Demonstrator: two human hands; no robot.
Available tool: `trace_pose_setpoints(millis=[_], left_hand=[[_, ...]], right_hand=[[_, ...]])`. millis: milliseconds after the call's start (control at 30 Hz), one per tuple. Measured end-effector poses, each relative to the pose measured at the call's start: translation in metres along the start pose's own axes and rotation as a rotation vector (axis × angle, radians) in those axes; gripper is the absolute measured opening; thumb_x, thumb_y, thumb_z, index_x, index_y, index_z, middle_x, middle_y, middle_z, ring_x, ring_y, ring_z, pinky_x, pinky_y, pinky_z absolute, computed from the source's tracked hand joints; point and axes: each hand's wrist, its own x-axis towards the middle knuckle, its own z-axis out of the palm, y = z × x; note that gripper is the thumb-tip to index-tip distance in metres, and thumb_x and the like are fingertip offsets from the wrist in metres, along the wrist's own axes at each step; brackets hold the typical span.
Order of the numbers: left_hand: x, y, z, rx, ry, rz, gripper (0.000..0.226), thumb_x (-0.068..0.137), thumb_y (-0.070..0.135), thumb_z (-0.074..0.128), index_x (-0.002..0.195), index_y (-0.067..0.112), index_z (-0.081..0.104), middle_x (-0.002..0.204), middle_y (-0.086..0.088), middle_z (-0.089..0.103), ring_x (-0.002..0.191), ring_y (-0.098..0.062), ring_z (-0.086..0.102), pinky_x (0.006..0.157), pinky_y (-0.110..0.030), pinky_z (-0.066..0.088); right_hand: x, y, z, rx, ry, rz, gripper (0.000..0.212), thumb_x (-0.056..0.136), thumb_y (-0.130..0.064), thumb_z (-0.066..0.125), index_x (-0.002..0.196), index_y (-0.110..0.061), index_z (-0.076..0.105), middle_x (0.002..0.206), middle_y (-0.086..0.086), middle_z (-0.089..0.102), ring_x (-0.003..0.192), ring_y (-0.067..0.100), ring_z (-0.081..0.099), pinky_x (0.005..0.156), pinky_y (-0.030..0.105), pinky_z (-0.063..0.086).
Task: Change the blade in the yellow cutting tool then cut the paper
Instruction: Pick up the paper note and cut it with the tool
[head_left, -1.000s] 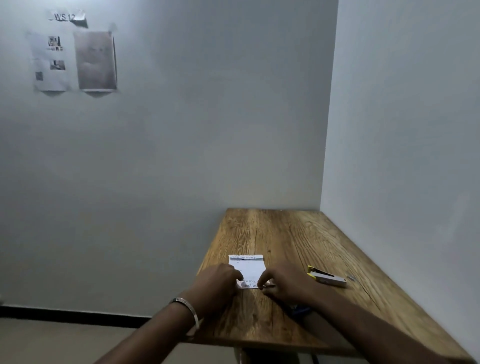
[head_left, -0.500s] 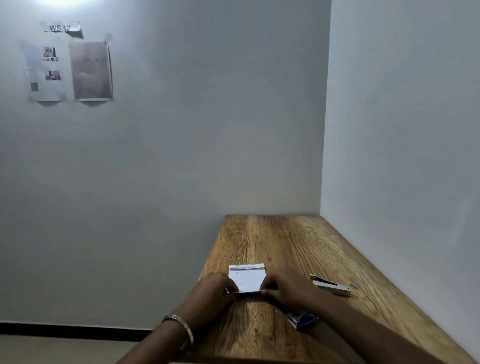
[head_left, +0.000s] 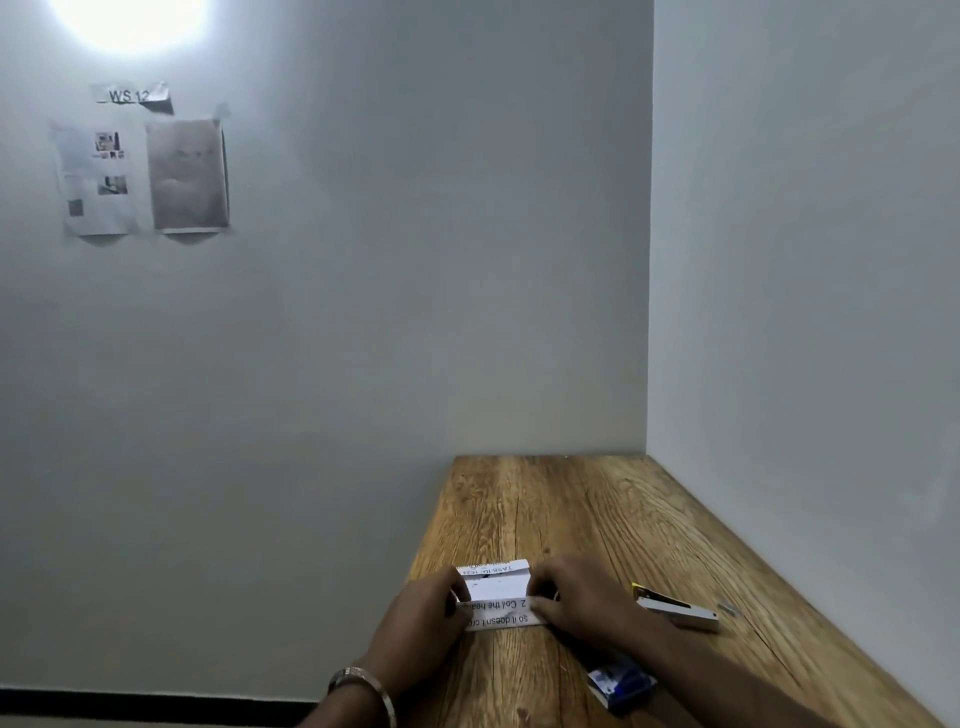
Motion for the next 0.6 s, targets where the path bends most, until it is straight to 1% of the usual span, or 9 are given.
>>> trace_pose_setpoints(millis=[33, 67, 133, 167, 267, 300, 433, 533, 600], left_hand=[[0.000, 0.000, 0.002, 0.031, 0.005, 0.002, 0.004, 0.092, 0.029, 0.059, 0.095, 0.028, 0.056, 0.090, 0.014, 0.061, 0.076, -0.004, 0.056, 0.061, -0.018, 0.041], [0.000, 0.000, 0.004, 0.058, 0.009, 0.005, 0.006, 0.092, 0.029, 0.058, 0.098, 0.028, 0.055, 0.092, 0.014, 0.059, 0.078, -0.004, 0.054, 0.063, -0.019, 0.042], [0.000, 0.001, 0.006, 0.082, 0.009, 0.009, 0.013, 0.092, 0.028, 0.056, 0.105, 0.029, 0.053, 0.100, 0.012, 0.057, 0.085, -0.007, 0.055, 0.070, -0.022, 0.045], [0.001, 0.002, 0.006, 0.090, 0.007, 0.013, 0.014, 0.093, 0.028, 0.055, 0.107, 0.029, 0.054, 0.104, 0.011, 0.056, 0.089, -0.008, 0.056, 0.073, -0.023, 0.047], [0.002, 0.008, 0.007, 0.105, 0.003, 0.020, 0.012, 0.094, 0.031, 0.058, 0.104, 0.030, 0.064, 0.115, 0.011, 0.052, 0.096, -0.009, 0.057, 0.078, -0.020, 0.048], [0.001, 0.009, 0.007, 0.106, 0.005, 0.019, 0.012, 0.094, 0.032, 0.059, 0.102, 0.029, 0.067, 0.116, 0.011, 0.052, 0.097, -0.008, 0.057, 0.078, -0.019, 0.047], [-0.002, 0.010, 0.007, 0.085, -0.005, -0.009, 0.013, 0.094, 0.033, 0.060, 0.101, 0.028, 0.070, 0.115, 0.011, 0.055, 0.099, -0.008, 0.058, 0.080, -0.019, 0.047], [-0.002, 0.013, 0.004, 0.070, -0.020, -0.066, 0.015, 0.095, 0.031, 0.058, 0.102, 0.026, 0.069, 0.112, 0.008, 0.058, 0.098, -0.010, 0.058, 0.082, -0.022, 0.048], [0.000, 0.016, 0.001, 0.045, 0.019, -0.162, 0.013, 0.093, 0.030, 0.059, 0.102, 0.026, 0.067, 0.109, 0.007, 0.065, 0.099, -0.012, 0.060, 0.084, -0.025, 0.050]], right_hand=[[0.000, 0.001, 0.001, -0.006, 0.004, -0.002, 0.019, 0.090, -0.029, 0.068, 0.107, -0.021, 0.071, 0.109, -0.005, 0.069, 0.087, 0.002, 0.059, 0.068, 0.010, 0.039], [-0.001, 0.003, 0.003, -0.012, 0.007, -0.005, 0.020, 0.089, -0.030, 0.068, 0.109, -0.023, 0.069, 0.108, -0.006, 0.067, 0.087, 0.002, 0.057, 0.069, 0.012, 0.040], [-0.002, 0.005, 0.004, -0.021, 0.011, -0.013, 0.022, 0.089, -0.033, 0.067, 0.111, -0.029, 0.065, 0.105, -0.012, 0.059, 0.091, 0.004, 0.056, 0.077, 0.019, 0.046], [-0.002, 0.005, 0.005, -0.042, 0.014, -0.032, 0.022, 0.090, -0.034, 0.066, 0.111, -0.031, 0.065, 0.105, -0.014, 0.056, 0.093, 0.004, 0.056, 0.077, 0.020, 0.046], [-0.002, 0.003, 0.008, -0.147, 0.005, -0.135, 0.019, 0.091, -0.033, 0.065, 0.109, -0.032, 0.072, 0.110, -0.015, 0.059, 0.095, 0.006, 0.057, 0.065, 0.016, 0.036], [-0.001, 0.003, 0.009, -0.165, -0.005, -0.159, 0.019, 0.092, -0.033, 0.064, 0.109, -0.030, 0.073, 0.112, -0.014, 0.061, 0.096, 0.007, 0.058, 0.065, 0.016, 0.036], [0.001, 0.002, 0.008, -0.176, -0.044, -0.176, 0.032, 0.089, -0.045, 0.061, 0.112, -0.027, 0.072, 0.115, -0.012, 0.065, 0.103, 0.010, 0.060, 0.073, 0.025, 0.039], [0.003, 0.001, 0.008, -0.210, -0.042, -0.208, 0.030, 0.088, -0.046, 0.065, 0.109, -0.026, 0.072, 0.111, -0.007, 0.068, 0.100, 0.013, 0.062, 0.074, 0.028, 0.041], [0.003, 0.001, 0.011, -0.240, 0.002, -0.219, 0.029, 0.089, -0.046, 0.064, 0.107, -0.025, 0.073, 0.106, -0.005, 0.070, 0.095, 0.014, 0.063, 0.071, 0.027, 0.039]])
